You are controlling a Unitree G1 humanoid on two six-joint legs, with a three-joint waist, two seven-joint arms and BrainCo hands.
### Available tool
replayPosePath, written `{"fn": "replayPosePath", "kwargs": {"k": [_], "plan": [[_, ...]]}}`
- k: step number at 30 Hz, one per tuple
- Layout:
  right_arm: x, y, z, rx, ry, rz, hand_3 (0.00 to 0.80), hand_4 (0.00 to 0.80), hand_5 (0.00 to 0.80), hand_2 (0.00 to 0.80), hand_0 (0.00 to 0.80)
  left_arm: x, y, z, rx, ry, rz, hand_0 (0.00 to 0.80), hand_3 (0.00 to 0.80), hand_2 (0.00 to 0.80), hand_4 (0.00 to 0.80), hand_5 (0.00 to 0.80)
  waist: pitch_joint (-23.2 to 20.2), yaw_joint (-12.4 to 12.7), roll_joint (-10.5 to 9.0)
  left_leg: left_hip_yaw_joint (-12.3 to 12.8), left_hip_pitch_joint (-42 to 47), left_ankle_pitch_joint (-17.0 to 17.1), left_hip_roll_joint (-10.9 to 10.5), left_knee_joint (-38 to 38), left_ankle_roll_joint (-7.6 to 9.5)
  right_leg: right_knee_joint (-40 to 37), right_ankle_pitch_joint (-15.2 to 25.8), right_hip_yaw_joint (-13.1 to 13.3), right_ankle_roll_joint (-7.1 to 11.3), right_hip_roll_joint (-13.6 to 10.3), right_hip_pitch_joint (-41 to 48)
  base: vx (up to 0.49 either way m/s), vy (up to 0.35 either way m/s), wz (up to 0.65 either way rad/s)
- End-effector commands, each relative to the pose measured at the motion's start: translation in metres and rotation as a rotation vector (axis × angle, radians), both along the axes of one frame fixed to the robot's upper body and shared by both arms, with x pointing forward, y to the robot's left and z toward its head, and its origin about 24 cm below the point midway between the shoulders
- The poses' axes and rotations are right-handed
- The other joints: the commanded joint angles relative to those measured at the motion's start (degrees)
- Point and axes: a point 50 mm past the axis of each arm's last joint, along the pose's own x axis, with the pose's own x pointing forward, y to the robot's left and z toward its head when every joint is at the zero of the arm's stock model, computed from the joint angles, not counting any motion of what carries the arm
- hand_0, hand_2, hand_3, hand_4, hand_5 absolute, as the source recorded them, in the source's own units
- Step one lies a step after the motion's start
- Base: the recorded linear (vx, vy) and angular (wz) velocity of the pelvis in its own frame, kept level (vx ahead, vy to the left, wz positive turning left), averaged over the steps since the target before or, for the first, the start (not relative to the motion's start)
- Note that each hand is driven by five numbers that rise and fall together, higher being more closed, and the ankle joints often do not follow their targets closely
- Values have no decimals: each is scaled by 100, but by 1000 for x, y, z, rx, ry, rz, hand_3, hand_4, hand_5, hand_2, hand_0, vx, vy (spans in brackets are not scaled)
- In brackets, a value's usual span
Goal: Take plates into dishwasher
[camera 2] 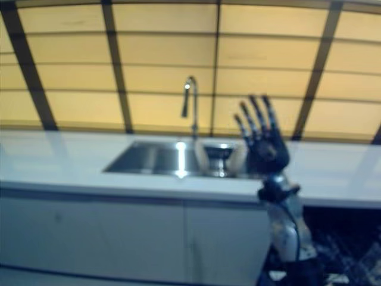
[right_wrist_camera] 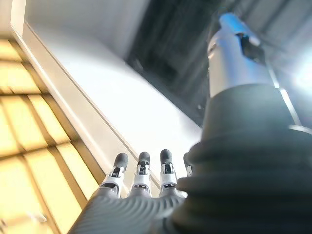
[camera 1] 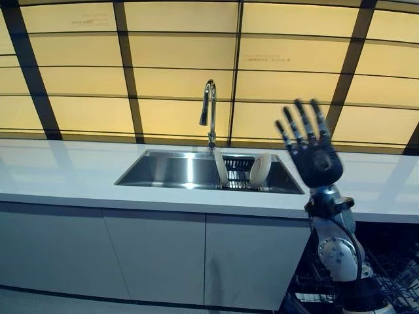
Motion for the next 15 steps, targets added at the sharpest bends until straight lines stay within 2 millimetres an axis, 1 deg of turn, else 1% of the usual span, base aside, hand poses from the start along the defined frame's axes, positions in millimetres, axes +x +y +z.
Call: {"fn": "replayPosePath", "kwargs": {"k": [1, 2, 3, 4, 5, 6, 7, 9, 10, 12, 14, 15], "plan": [[1, -56, 45, 72, -29, -589, 0, 0, 0, 0, 0, 22, 7, 4, 33, -8, -42, 0, 0, 0, 0, 0, 303, 200, -123, 308, 122, -715, -503, 217, 653, 809, 96, 79, 396, -352, -320, -18, 138, -4], [3, -64, 45, 55, -3, -652, 0, 0, 0, 0, 0, 24, 8, 5, 37, -10, -46, 0, 0, 0, 0, 0, 325, 212, -118, 283, 79, -714, -521, 258, 670, 902, 178, 108, 399, -408, -361, -19, 127, -3], [4, -72, 47, 4, 33, -726, 0, 0, 0, 0, 0, 27, 11, 6, 44, -11, -52, 0, 0, 0, 0, 0, 350, 218, -122, 229, 21, -698, -552, 285, 696, 1081, 355, 156, 412, -499, -454, -13, 114, -3], [3, -77, 48, -10, 45, -766, 0, 0, 0, 0, 0, 29, 13, 7, 49, -10, -58, 0, 0, 0, 0, 0, 359, 218, -122, 188, -12, -683, -573, 304, 709, 1239, 481, 201, 412, -562, -535, -5, 140, -6], [4, -83, 49, -44, 65, -805, 0, 0, 0, 0, 0, 32, 15, 8, 56, -8, -68, 0, 0, 0, 0, 0, 371, 208, -109, 110, -38, -665, -589, 313, 721, 1450, 607, 261, 398, -619, -633, 18, 175, -12], [5, -88, 51, -88, 91, -856, 0, 0, 0, 0, 0, 34, 19, 9, 70, -2, -81, 0, 0, 0, 0, 0, 395, 185, -69, -33, -36, -631, -596, 294, 730, 1825, 803, 353, 368, -676, -812, 38, 187, -13], [5, -89, 51, -112, 97, -884, 0, 0, 0, 0, 0, 35, 19, 10, 75, 2, -86, 0, 0, 0, 0, 0, 401, 174, -46, -96, -33, -623, -602, 286, 736, 1982, 850, 405, 359, -691, -899, 44, 150, -14], [6, -91, 53, -136, 97, -903, 0, 0, 0, 0, 0, 35, 21, 10, 83, 9, -93, 0, 0, 0, 0, 0, 403, 180, -29, -170, -20, -620, -613, 276, 743, 2134, 900, 428, 352, -722, -983, 47, 86, -12], [6, -89, 56, -140, 98, -909, 0, 0, 0, 0, 0, 35, 23, 11, 89, 15, -95, 0, 0, 0, 0, 0, 409, 190, -4, -193, 0, -615, -604, 265, 742, 2295, 931, 375, 367, -757, -1069, 71, 91, -2], [8, -89, 60, -163, 102, -920, 0, 0, 0, 0, 0, 34, 26, 11, 99, 27, -96, 0, 0, 0, 0, 0, 401, 204, 21, -207, 65, -633, -601, 226, 734, 2331, 878, 315, 375, -746, -1141, 105, 71, 16], [12, -85, 63, -170, 102, -921, 0, 0, 0, 0, 0, 33, 29, 12, 105, 38, -93, 0, 0, 0, 0, 0, 407, 181, 19, -198, 146, -670, -616, 186, 727, 2156, 770, 293, 382, -619, -1244, 143, 22, 12], [12, -85, 65, -173, 101, -927, 0, 0, 0, 0, 0, 32, 30, 12, 107, 43, -94, 0, 0, 0, 0, 0, 399, 166, -8, -202, 187, -707, -643, 176, 726, 1919, 661, 276, 382, -527, -1262, 210, -33, 16]]}}
